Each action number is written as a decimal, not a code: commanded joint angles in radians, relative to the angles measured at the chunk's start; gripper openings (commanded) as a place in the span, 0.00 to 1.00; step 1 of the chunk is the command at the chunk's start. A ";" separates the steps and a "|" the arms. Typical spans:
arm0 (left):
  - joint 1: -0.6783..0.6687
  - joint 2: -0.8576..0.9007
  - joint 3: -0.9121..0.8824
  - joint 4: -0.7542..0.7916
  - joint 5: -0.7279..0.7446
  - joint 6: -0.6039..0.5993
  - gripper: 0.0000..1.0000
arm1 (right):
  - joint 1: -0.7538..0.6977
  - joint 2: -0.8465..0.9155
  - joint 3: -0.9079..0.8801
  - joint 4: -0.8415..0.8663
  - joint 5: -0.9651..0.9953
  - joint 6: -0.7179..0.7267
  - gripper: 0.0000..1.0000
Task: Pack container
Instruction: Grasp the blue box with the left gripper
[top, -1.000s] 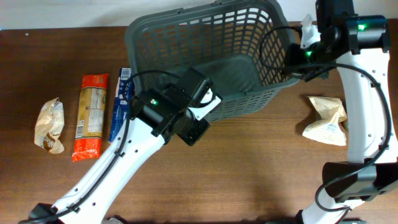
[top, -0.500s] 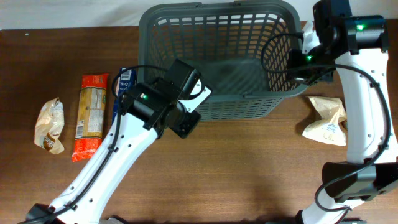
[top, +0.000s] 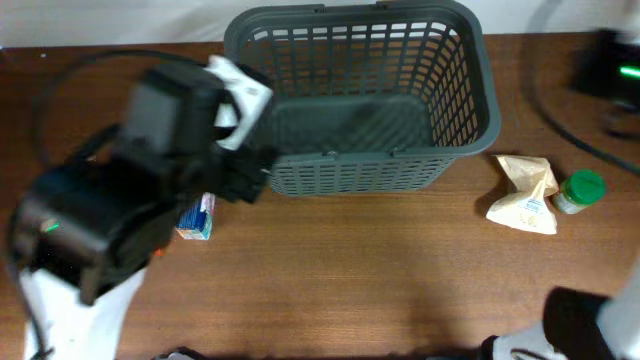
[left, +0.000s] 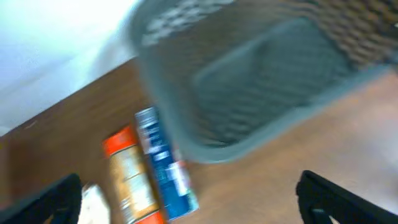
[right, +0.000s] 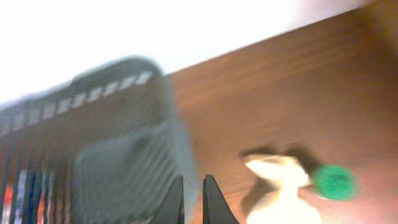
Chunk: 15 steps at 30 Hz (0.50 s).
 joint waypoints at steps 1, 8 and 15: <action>0.146 0.050 -0.008 -0.010 -0.060 -0.013 1.00 | -0.187 -0.039 0.027 -0.032 0.014 0.028 0.04; 0.395 0.274 -0.021 0.011 0.094 0.034 0.99 | -0.473 -0.040 0.005 -0.088 0.010 0.031 0.99; 0.514 0.589 -0.021 0.058 0.204 0.027 0.99 | -0.494 -0.040 0.002 -0.088 0.010 0.030 0.99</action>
